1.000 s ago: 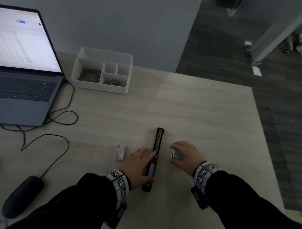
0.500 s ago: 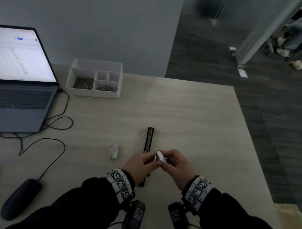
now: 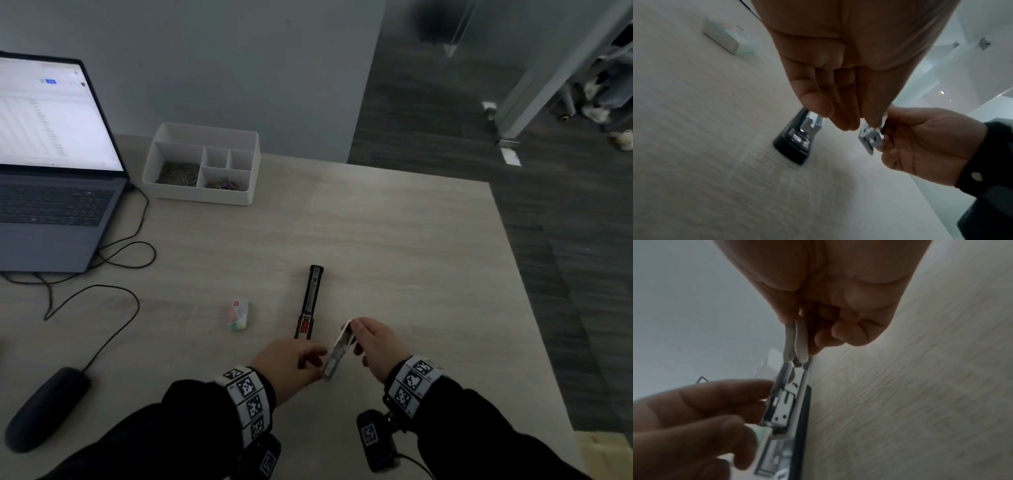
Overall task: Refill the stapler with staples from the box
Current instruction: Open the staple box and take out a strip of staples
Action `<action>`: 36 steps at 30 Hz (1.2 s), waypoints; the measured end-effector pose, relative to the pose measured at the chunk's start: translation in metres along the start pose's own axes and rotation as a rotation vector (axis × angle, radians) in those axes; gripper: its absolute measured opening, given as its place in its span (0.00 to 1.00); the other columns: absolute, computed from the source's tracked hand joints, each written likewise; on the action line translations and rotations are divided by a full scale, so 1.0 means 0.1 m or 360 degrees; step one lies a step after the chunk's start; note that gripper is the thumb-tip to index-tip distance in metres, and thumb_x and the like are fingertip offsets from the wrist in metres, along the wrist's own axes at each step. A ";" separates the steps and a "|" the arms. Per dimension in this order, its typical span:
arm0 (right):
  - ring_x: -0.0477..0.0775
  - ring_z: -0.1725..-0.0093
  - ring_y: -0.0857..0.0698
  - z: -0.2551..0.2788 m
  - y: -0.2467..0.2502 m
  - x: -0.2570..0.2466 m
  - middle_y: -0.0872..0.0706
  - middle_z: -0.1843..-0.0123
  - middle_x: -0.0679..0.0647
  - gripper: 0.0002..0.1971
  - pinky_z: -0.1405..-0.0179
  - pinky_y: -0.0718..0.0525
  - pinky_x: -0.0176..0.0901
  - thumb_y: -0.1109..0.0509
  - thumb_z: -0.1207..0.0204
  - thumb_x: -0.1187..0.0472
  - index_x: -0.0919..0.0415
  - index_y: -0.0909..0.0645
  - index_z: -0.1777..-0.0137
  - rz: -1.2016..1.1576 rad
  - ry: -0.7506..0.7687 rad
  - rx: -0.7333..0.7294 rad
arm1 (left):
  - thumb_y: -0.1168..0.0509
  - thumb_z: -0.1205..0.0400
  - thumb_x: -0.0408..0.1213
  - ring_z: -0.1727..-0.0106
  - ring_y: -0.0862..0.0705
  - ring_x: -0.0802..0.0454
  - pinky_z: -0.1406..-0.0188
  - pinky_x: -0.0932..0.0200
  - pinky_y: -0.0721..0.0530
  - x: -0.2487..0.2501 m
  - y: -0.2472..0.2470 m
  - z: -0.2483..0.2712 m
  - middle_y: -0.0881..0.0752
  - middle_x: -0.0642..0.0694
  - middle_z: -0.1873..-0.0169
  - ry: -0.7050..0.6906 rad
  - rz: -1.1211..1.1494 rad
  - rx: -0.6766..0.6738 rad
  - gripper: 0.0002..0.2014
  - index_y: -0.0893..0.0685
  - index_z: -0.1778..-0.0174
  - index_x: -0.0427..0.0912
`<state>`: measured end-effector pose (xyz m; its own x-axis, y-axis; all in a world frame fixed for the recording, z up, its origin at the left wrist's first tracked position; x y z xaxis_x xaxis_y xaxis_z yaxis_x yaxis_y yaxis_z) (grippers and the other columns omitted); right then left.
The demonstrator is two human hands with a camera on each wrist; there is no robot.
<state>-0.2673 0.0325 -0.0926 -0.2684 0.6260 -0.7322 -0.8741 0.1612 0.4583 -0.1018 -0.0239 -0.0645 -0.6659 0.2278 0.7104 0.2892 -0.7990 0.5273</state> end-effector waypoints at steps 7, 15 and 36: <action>0.53 0.59 0.15 -0.23 -0.11 -0.05 0.15 0.62 0.45 0.10 0.53 0.15 0.51 0.43 0.17 0.48 0.43 0.22 0.54 0.0396 0.0099 -0.0113 | 0.32 0.21 0.43 0.60 0.16 0.64 0.55 0.67 0.21 -0.61 0.57 0.09 0.12 0.59 0.58 0.0271 0.0068 0.0451 0.05 0.14 0.52 0.57; 0.54 0.44 0.17 -0.28 -0.11 -0.07 0.17 0.43 0.53 0.14 0.40 0.20 0.48 0.40 0.17 0.50 0.51 0.18 0.39 0.0606 0.0146 -0.0079 | 0.28 0.29 0.55 0.60 0.18 0.49 0.57 0.55 0.20 -1.35 1.01 0.24 0.15 0.45 0.57 0.0740 0.0321 0.1017 0.16 0.20 0.57 0.48; 0.54 0.59 0.09 0.34 -0.33 -0.92 0.09 0.51 0.53 0.09 0.62 0.10 0.49 0.30 0.23 0.61 0.47 0.20 0.46 -0.0480 0.0130 -0.0136 | 0.25 0.28 0.41 0.61 0.12 0.60 0.66 0.68 0.16 0.04 0.67 0.09 0.10 0.51 0.55 -0.0059 0.0671 0.0340 0.14 0.14 0.47 0.55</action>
<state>-0.2002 -0.0044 -0.0226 -0.0207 0.4960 -0.8681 -0.9491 0.2631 0.1730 -0.0791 -0.0715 -0.0226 -0.4363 -0.0690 0.8972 0.6665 -0.6946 0.2707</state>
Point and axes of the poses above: each hand's wrist, its own z-axis away from the middle knuckle, its own y-axis out of the back of the hand, x = y × z, the point moved 9 cm from there along -z, towards the middle knuckle
